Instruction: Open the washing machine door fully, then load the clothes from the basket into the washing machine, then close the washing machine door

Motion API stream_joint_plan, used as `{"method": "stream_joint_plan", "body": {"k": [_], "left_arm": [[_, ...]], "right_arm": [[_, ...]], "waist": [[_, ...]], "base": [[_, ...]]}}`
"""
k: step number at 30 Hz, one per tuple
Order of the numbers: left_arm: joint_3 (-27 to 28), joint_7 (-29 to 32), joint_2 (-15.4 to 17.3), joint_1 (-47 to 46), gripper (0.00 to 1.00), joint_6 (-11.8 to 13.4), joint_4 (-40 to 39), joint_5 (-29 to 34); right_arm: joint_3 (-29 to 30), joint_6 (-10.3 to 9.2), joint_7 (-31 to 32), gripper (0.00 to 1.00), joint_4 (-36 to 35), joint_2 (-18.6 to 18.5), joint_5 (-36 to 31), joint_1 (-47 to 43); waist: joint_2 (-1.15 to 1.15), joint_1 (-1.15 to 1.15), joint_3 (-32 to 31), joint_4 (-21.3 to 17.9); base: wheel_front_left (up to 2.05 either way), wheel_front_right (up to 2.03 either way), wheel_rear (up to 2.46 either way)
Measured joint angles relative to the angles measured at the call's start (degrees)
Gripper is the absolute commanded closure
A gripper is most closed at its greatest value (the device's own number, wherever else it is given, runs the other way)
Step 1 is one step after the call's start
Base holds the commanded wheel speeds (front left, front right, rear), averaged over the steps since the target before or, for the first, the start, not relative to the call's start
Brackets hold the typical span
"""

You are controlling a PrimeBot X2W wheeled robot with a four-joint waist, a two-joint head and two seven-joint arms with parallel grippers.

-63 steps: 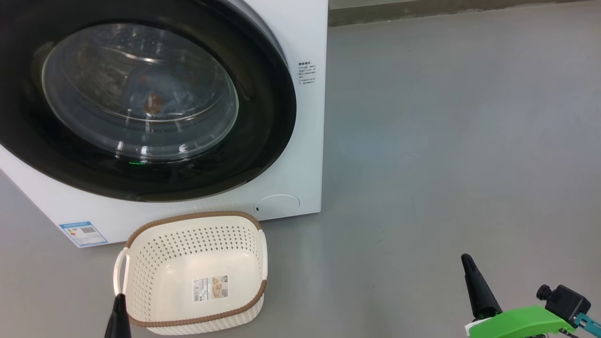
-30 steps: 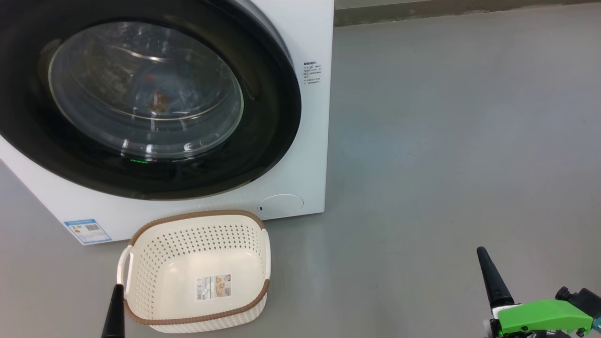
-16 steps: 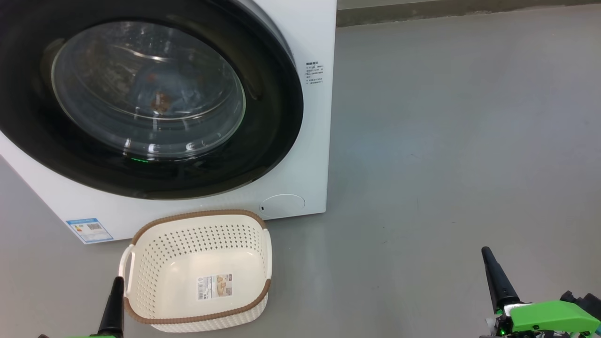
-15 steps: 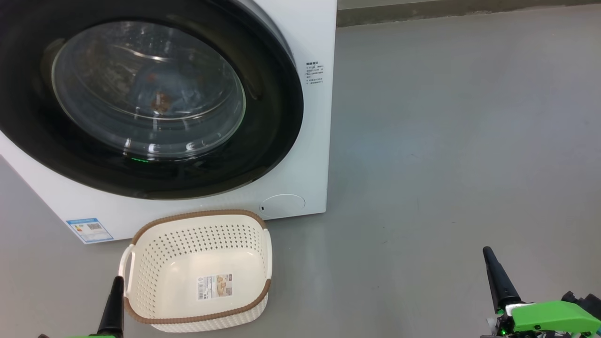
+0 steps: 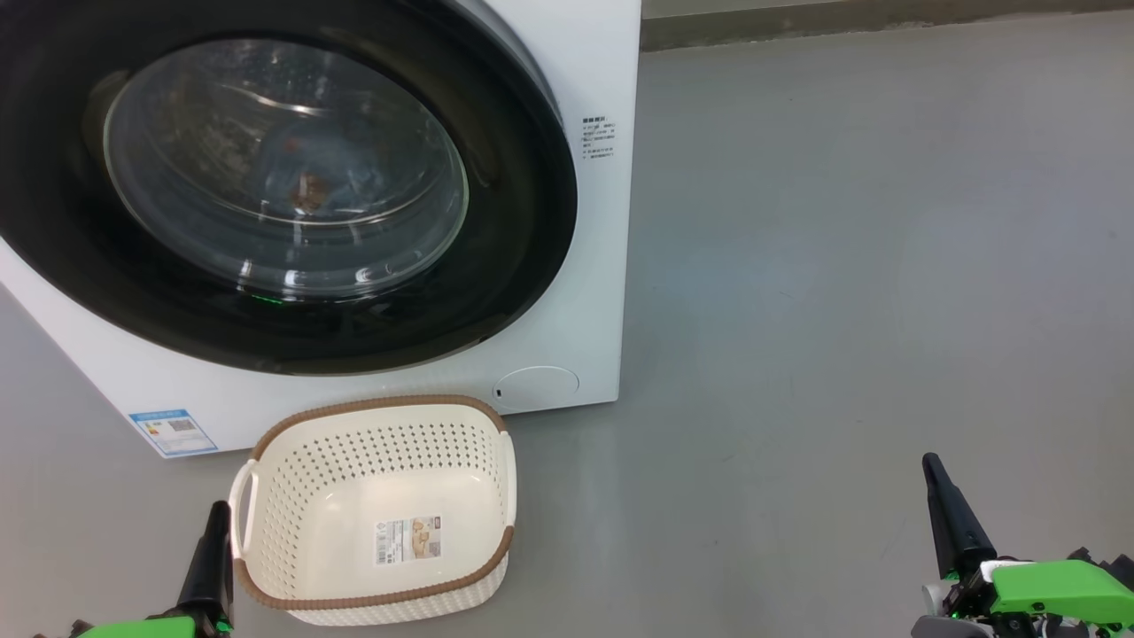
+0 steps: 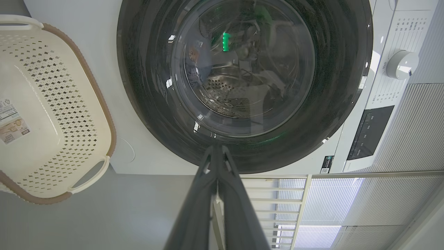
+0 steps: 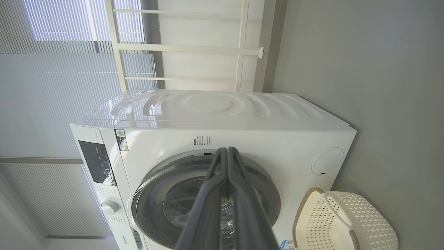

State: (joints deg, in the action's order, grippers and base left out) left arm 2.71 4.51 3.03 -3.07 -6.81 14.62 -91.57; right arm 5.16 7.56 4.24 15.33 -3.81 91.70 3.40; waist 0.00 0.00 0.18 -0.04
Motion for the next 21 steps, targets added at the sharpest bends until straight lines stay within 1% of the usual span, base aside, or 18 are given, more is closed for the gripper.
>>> {"method": "stream_joint_plan", "body": {"k": [3,21], "left_arm": [[0.21,0.36,0.01,-0.2,1.0,-0.07,0.26,-1.51],[0.62,0.47,-0.02,-0.2,1.0,-0.08,0.31,-1.48]], "right_arm": [[0.59,0.0,0.49,1.0,-0.01,0.0,1.45,0.47],[1.04,0.0,0.71,1.0,0.01,0.11,1.69,0.46]], "waist": [[0.0,0.0,0.0,0.04],[0.0,0.0,0.0,0.04]], "base": [[0.0,0.0,0.0],[0.0,0.0,0.0]]}}
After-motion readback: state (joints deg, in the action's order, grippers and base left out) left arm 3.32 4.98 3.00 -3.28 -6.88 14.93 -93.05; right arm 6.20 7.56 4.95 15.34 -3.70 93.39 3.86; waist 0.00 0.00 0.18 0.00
